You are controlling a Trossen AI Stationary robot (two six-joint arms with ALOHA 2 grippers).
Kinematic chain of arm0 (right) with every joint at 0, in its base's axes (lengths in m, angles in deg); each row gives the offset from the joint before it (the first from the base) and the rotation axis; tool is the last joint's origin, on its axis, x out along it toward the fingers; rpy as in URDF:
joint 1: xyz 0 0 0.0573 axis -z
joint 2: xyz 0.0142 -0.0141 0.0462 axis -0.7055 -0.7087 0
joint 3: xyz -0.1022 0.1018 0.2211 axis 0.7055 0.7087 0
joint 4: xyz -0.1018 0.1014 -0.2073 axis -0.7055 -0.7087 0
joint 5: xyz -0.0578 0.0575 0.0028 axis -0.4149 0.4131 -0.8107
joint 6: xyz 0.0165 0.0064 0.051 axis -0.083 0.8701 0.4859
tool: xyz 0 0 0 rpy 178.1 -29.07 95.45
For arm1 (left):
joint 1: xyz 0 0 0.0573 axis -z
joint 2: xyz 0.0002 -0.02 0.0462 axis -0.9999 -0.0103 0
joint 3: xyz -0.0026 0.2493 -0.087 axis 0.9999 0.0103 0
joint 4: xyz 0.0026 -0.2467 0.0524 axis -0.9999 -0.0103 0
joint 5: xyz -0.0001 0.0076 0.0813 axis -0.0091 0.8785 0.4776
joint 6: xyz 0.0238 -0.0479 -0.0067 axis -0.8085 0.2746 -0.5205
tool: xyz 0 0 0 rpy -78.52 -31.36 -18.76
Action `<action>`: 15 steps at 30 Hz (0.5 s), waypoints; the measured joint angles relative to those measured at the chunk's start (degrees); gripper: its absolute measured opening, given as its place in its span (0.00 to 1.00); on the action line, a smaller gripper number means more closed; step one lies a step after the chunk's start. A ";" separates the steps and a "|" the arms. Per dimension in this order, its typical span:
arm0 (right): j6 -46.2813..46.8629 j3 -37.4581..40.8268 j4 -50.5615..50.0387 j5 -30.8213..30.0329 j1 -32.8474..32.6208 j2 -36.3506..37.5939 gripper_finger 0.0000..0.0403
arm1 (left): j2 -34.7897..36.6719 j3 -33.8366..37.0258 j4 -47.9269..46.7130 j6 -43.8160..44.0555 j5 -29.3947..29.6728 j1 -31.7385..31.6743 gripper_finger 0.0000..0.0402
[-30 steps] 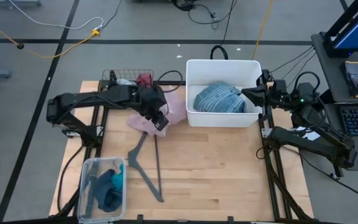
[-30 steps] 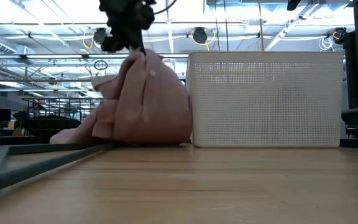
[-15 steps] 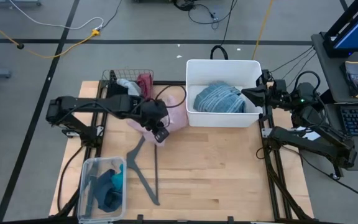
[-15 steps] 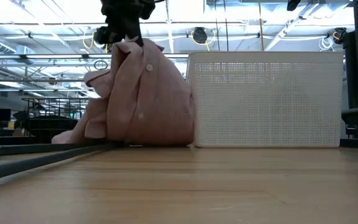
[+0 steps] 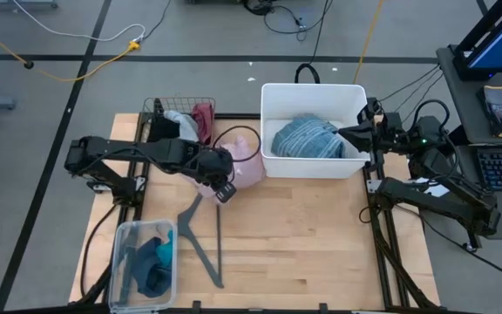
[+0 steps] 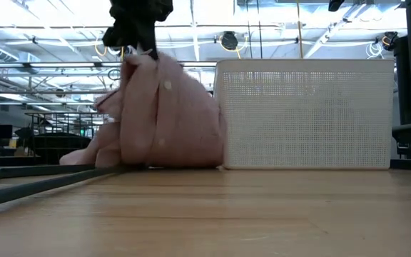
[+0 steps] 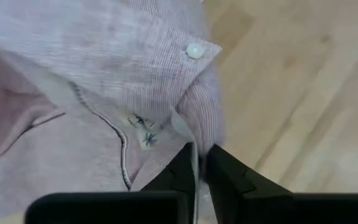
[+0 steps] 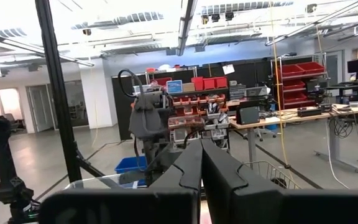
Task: Pick & Place Cloths
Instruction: Put the pink shirt into the white bin
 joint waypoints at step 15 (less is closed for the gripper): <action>-0.16 0.00 0.13 -0.04 0.02 -0.01 0.00 | -2.11 2.14 -1.94 1.73 1.99 0.62 0.37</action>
